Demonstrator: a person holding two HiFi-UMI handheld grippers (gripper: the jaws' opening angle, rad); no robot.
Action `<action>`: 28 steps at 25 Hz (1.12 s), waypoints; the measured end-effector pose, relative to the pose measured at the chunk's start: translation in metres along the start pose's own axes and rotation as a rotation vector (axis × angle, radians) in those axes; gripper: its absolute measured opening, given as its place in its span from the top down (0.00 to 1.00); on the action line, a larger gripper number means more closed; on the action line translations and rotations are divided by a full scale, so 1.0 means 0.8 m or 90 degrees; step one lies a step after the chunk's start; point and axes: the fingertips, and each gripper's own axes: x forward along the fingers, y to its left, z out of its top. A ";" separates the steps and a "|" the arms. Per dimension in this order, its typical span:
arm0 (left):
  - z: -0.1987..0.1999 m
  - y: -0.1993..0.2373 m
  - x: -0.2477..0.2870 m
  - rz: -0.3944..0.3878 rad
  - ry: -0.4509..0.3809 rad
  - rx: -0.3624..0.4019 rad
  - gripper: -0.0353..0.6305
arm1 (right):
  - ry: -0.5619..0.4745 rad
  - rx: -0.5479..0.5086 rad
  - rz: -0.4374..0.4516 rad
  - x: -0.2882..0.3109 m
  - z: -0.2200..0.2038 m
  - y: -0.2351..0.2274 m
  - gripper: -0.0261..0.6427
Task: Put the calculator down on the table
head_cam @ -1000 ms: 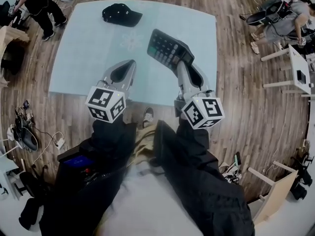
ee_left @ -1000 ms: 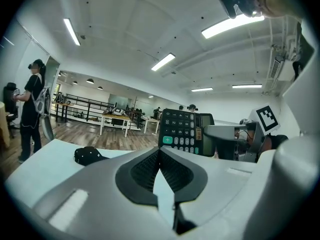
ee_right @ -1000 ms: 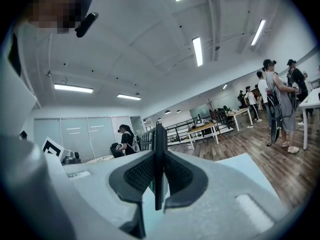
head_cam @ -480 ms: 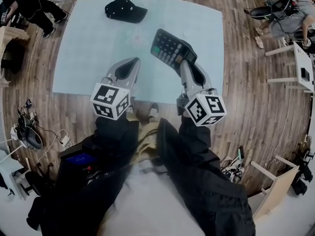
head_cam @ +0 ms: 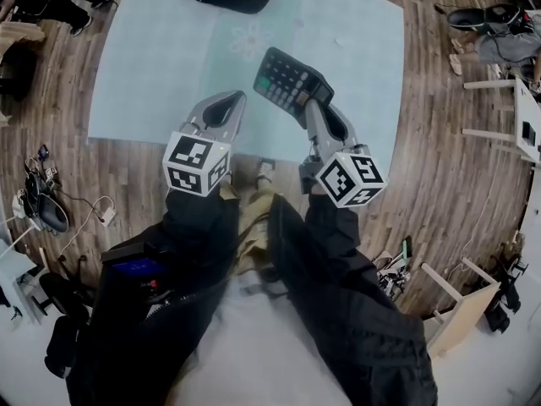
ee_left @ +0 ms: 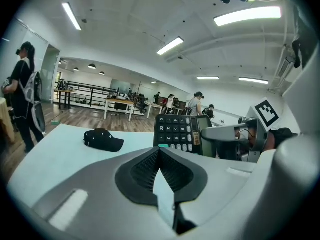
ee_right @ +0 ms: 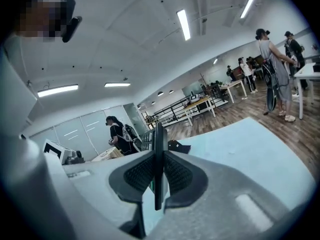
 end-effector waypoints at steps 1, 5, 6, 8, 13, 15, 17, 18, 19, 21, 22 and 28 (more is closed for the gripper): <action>-0.009 0.005 -0.001 0.003 0.008 -0.008 0.95 | 0.013 0.007 0.002 0.005 -0.011 0.001 0.89; -0.045 0.016 -0.002 0.009 0.036 -0.039 0.95 | 0.061 0.031 0.005 0.015 -0.054 0.003 0.89; -0.055 0.018 -0.001 0.009 0.043 -0.045 0.95 | 0.073 0.037 0.004 0.016 -0.065 0.002 0.89; -0.076 0.019 0.003 0.008 0.061 -0.057 0.95 | 0.096 0.058 -0.001 0.017 -0.088 -0.003 0.89; -0.127 0.022 0.022 0.004 0.113 -0.085 0.95 | 0.140 0.110 -0.018 0.018 -0.132 -0.030 0.89; -0.146 0.025 0.024 0.003 0.131 -0.093 0.95 | 0.154 0.127 -0.023 0.019 -0.151 -0.038 0.89; -0.163 0.029 0.030 0.002 0.146 -0.100 0.95 | 0.163 0.149 -0.027 0.023 -0.165 -0.049 0.89; -0.169 0.032 0.032 0.003 0.152 -0.104 0.95 | 0.165 0.160 -0.031 0.024 -0.171 -0.055 0.89; -0.174 0.035 0.032 0.004 0.158 -0.107 0.95 | 0.167 0.168 -0.034 0.024 -0.175 -0.059 0.89; -0.179 0.040 0.028 0.008 0.169 -0.109 0.95 | 0.173 0.179 -0.040 0.024 -0.182 -0.063 0.89; -0.182 0.042 0.027 0.010 0.174 -0.109 0.95 | 0.177 0.184 -0.042 0.024 -0.186 -0.065 0.89; -0.216 0.050 0.049 0.017 0.205 -0.120 0.95 | 0.213 0.237 -0.033 0.043 -0.225 -0.098 0.89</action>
